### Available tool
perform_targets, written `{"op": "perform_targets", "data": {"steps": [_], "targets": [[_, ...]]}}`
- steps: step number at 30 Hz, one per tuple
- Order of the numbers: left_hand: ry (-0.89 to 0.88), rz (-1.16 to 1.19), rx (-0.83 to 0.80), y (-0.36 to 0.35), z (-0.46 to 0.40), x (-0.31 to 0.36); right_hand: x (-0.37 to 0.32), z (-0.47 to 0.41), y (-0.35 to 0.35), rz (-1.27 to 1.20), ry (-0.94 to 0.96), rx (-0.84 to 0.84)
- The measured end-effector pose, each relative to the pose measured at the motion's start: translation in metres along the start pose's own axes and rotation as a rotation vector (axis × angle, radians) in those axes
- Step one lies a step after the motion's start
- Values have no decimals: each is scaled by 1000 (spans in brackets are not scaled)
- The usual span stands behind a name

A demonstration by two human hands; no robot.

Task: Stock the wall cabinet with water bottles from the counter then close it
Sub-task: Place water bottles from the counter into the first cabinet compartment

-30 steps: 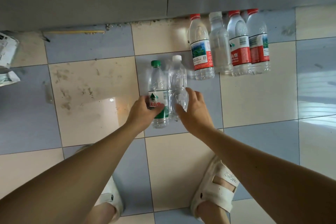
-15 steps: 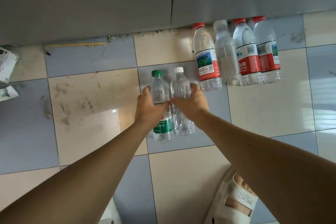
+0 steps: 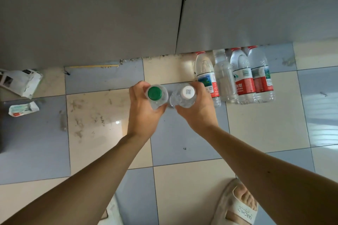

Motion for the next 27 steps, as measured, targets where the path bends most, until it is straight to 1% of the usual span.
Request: {"op": "perform_targets", "data": {"steps": [2,6,11,15,19,23,27], "targets": [[5,-27,-8,-2,-1,-3,-1,4,-5,20,33,1],[16,-35,-54,-4,-2,-7,0,13,-6,-19,52,27],[24,-20,-82,3,-3,3,-4,16,3,-10,-2,-11],[36,-22,-96,27,7,32,-24,37,30,-8,-43,-35],[69,10,-94,70,21,84,-72,71,76,-16,-38,-32],[77,65,-68,126,33,160,-150,107,129,-9,36,-18],[75,121,-4,189,41,243,-235,147,177,-4,128,-49]]}}
Point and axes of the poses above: each hand's wrist, its own z-axis away from the middle knuckle, its own y-axis out of the back of the hand, x = y × z, the point moved 10 cm from there along -z, towards the middle knuckle, and after that the axes turned 1 degree about -y, right-handed, at the moved point
